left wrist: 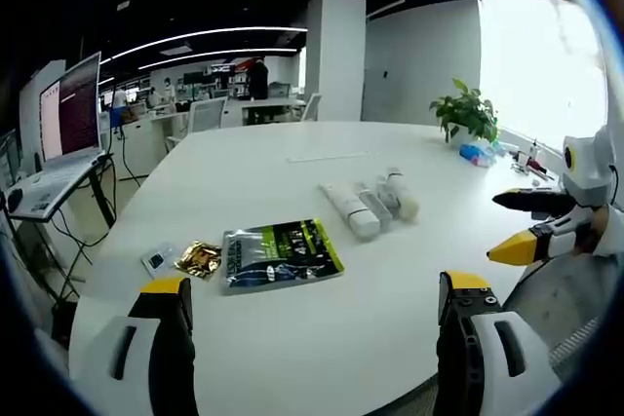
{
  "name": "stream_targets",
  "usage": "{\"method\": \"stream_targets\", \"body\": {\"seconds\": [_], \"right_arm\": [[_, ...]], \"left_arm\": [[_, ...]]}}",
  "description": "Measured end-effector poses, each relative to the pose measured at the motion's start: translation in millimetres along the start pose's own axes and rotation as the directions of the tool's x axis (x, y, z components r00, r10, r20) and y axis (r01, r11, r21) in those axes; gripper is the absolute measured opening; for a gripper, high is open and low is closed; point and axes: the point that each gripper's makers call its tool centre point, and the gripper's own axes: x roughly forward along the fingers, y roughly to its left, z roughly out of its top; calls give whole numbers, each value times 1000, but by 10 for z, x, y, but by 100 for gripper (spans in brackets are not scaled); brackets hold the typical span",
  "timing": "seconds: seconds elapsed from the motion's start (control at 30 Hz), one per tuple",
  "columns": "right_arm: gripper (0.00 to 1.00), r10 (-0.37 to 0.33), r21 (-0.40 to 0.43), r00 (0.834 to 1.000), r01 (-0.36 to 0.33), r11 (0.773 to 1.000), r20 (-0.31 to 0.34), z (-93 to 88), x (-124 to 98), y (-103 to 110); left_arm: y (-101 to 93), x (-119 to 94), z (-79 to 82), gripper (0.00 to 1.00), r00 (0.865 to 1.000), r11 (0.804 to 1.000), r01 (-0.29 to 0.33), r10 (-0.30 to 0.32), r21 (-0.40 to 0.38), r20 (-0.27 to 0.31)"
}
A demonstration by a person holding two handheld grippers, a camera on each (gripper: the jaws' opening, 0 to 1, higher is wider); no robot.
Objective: Arrange the skincare products in the storage area until every visible bottle or jar stands upright without overlapping.
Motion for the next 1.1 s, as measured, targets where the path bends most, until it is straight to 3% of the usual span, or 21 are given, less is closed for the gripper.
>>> {"method": "stream_targets", "body": {"seconds": [1.1], "right_arm": [[100,15,-19,1000,-16,1000,-19,-36,21,45]], "left_arm": [[-20,5,2,99,1000,1000,10,-10,-8,-3]]}}
